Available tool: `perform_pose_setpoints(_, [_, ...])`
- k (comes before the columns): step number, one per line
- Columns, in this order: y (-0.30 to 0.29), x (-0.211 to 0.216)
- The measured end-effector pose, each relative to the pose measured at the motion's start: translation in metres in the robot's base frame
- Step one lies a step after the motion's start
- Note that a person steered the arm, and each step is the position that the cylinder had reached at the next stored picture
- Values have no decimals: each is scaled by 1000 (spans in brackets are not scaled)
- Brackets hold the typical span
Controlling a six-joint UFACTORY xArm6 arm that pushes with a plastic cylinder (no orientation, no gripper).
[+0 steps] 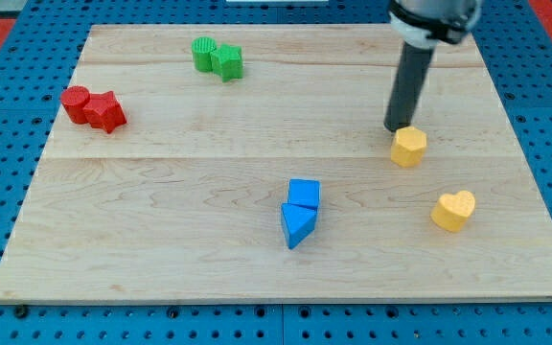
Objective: Slide red circle along with red star slightly bottom right
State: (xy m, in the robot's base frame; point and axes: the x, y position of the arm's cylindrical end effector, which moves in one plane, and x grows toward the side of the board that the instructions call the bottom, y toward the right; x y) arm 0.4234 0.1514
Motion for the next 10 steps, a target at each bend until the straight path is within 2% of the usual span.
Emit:
perform_pose_setpoints(1, [0, 58])
perform_pose_setpoints(2, [0, 82])
perform_pose_setpoints(3, [-36, 47])
perform_pose_setpoints(4, [-101, -3])
perform_pose_setpoints(5, [-209, -9])
perform_pose_setpoints(6, [-313, 8])
perform_pose_setpoints(7, [-421, -10])
perform_pose_setpoints(8, [-456, -38])
perform_pose_setpoints(10, [-449, -55])
